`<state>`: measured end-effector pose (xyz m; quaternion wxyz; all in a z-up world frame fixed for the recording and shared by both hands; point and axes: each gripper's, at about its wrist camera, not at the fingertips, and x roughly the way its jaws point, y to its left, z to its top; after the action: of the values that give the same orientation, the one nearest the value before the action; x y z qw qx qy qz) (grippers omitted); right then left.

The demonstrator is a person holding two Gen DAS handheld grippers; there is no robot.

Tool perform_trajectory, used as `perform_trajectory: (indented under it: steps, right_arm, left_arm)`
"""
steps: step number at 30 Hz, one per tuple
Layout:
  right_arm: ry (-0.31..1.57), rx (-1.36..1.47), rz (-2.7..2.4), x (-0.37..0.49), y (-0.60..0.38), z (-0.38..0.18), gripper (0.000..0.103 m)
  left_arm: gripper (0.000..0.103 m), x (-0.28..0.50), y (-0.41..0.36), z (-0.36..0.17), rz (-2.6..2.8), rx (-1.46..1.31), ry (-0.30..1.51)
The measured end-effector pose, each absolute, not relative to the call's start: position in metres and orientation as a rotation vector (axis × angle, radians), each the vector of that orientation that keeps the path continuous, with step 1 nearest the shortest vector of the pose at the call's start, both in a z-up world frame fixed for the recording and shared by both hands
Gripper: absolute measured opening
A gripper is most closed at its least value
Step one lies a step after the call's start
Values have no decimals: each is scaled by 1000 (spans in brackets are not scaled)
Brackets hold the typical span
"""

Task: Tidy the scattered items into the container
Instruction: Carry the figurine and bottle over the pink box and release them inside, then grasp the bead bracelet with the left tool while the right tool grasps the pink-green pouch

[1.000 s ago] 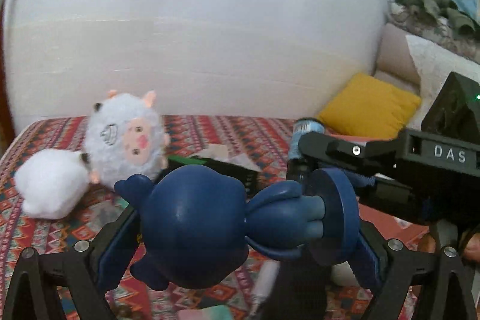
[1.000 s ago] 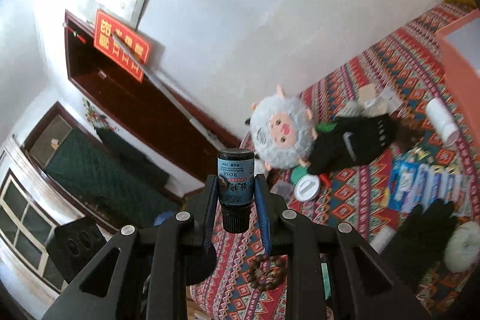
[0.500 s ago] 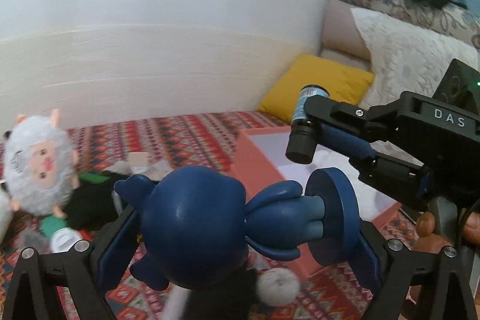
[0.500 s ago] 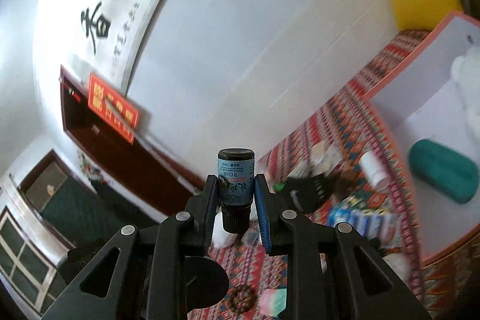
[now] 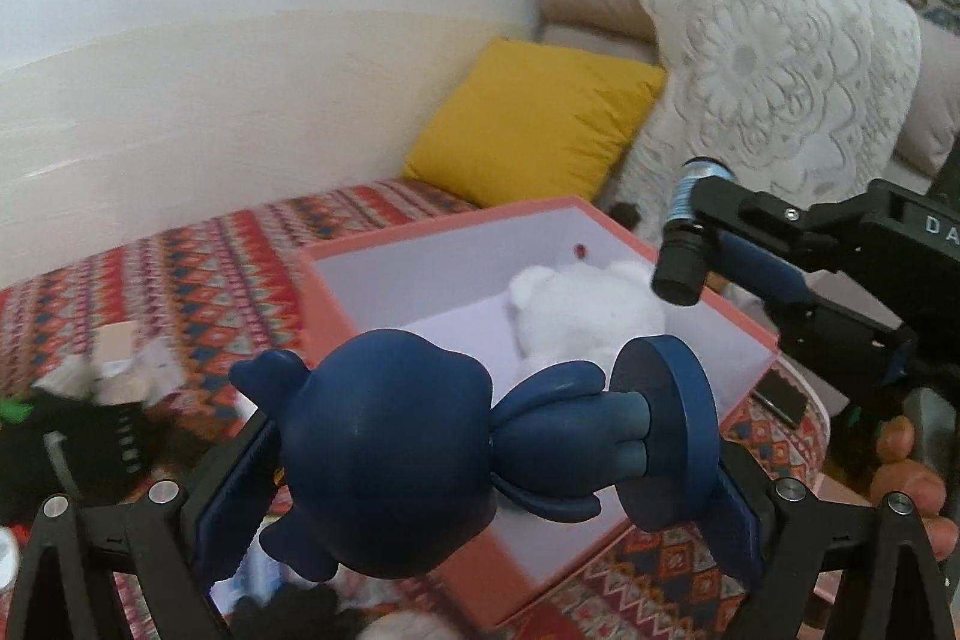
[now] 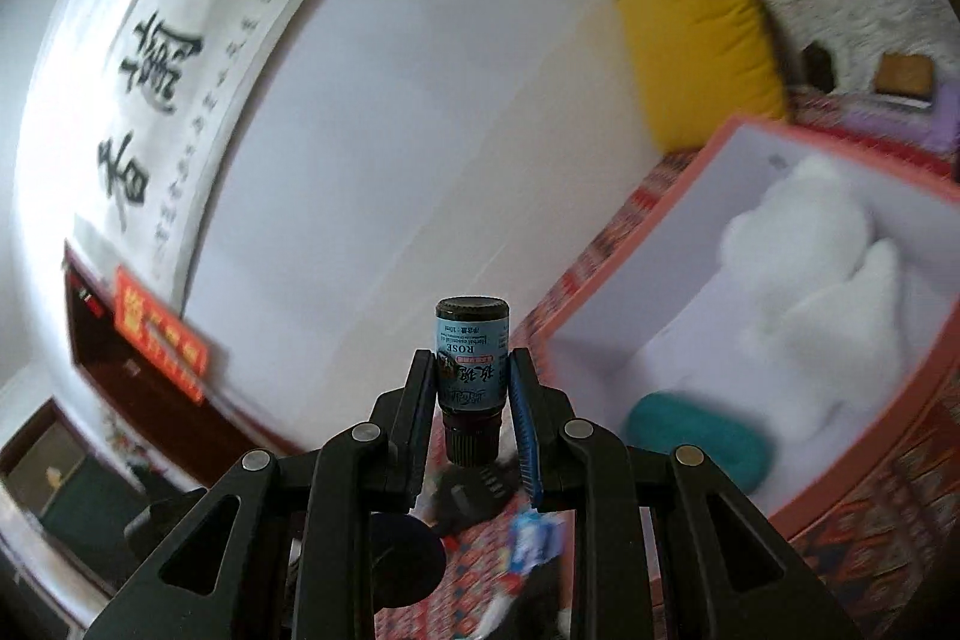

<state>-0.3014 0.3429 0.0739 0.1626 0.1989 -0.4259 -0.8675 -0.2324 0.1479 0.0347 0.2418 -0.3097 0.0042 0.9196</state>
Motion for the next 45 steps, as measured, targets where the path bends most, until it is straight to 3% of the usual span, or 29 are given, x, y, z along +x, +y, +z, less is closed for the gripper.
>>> perform_trajectory:
  steps: [6,7,8,10,18,21,26,32,38,41,45]
  right_arm:
    - [-1214,681,-2567,-321,381,53,30]
    - [-1215,730,-2581,-327,385,48,40]
    - [-1238,745,-2595,-329,389,45,66]
    - [-1265,752,-2612,-330,394,43,97]
    - [-1267,762,-2592,-325,380,50,97]
    - [-1178,767,-2567,-321,348,62,97]
    - [-814,822,-2550,-313,263,80,99]
    - [-472,928,-2388,-295,134,63,99]
    - [6,1055,-2163,-266,-15,11,99]
    - [336,1059,-2052,-241,-84,-27,99]
    - [640,1036,-1985,-221,-126,-68,99]
  left_arm:
    - [98,-272,191,12,2443,-931,40]
    - [98,-278,194,8,2428,-954,27]
    - [98,-284,197,4,2412,-979,11]
    - [98,-290,195,0,2407,-1011,-20]
    - [98,-279,160,14,2501,-961,-94]
    - [98,-256,130,23,2557,-924,-123]
    - [99,-186,44,16,2747,-905,-96]
    - [100,-101,-82,-32,2948,-1088,-117]
    - [100,-51,-206,-105,3047,-1430,-450]
    - [100,-46,-223,-122,3022,-1466,-530]
    - [100,-50,-238,-135,2996,-1490,-598]
